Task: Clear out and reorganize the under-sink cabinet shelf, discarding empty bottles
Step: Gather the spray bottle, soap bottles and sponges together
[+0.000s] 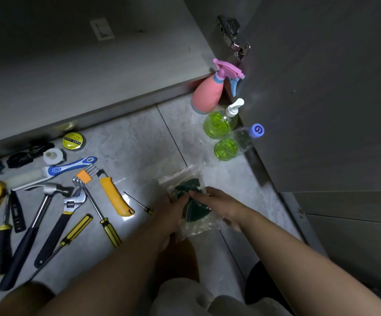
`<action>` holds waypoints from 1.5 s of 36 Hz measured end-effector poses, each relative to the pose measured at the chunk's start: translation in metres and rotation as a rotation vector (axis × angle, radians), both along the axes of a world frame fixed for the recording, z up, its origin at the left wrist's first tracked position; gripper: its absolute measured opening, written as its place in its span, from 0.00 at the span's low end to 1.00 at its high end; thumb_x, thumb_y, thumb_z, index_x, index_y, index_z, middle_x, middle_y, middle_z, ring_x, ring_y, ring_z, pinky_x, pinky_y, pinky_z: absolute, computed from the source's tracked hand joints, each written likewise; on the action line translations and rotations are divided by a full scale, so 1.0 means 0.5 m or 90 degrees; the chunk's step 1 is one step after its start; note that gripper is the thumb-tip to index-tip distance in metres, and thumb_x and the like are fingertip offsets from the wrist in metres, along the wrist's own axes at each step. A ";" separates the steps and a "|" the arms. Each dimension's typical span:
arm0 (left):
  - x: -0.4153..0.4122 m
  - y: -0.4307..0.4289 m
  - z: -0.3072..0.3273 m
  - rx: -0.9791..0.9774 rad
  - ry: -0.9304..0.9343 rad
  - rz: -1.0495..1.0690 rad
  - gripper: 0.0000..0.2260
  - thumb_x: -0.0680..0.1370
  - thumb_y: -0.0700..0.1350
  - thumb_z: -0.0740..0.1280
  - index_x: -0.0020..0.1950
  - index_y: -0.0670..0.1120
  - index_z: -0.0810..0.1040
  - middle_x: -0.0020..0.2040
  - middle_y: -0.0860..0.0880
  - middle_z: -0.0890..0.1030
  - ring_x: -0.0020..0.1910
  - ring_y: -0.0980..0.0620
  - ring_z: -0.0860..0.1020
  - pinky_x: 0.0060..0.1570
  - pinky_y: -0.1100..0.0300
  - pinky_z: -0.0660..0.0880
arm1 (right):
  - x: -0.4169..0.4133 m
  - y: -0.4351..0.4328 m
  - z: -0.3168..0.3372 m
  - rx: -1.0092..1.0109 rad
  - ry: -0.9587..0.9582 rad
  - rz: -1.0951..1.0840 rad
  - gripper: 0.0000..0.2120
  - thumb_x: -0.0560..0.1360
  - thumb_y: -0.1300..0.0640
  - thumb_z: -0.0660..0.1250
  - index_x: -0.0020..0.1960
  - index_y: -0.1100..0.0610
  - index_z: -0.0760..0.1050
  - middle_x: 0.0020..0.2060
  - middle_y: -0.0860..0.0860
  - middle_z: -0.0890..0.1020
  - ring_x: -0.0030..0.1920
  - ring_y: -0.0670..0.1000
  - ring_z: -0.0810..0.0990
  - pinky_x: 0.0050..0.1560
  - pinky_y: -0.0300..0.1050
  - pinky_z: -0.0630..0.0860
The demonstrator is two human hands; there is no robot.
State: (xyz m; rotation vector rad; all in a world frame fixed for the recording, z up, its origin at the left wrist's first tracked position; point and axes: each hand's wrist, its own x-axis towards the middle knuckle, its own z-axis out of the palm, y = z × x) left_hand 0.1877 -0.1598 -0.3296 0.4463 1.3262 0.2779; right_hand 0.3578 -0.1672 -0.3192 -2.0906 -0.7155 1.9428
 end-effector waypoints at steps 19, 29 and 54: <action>-0.064 0.062 0.038 0.012 -0.286 0.151 0.19 0.80 0.48 0.69 0.70 0.47 0.75 0.64 0.42 0.83 0.62 0.41 0.82 0.63 0.38 0.77 | -0.059 0.029 -0.004 0.154 0.179 -0.301 0.17 0.82 0.50 0.62 0.64 0.59 0.79 0.57 0.60 0.84 0.58 0.60 0.83 0.56 0.51 0.81; -0.063 0.052 0.001 0.137 -0.089 0.135 0.33 0.65 0.57 0.79 0.66 0.53 0.70 0.59 0.48 0.82 0.54 0.51 0.85 0.53 0.47 0.83 | -0.121 0.037 0.006 0.260 0.150 -0.250 0.25 0.79 0.39 0.61 0.69 0.54 0.72 0.61 0.57 0.82 0.63 0.57 0.81 0.67 0.62 0.75; -0.072 0.081 0.005 0.270 0.062 0.104 0.19 0.69 0.77 0.62 0.52 0.68 0.68 0.51 0.60 0.81 0.51 0.61 0.82 0.46 0.66 0.78 | -0.131 0.058 -0.006 0.240 0.177 -0.198 0.19 0.84 0.50 0.58 0.75 0.51 0.68 0.69 0.52 0.77 0.70 0.52 0.75 0.73 0.56 0.69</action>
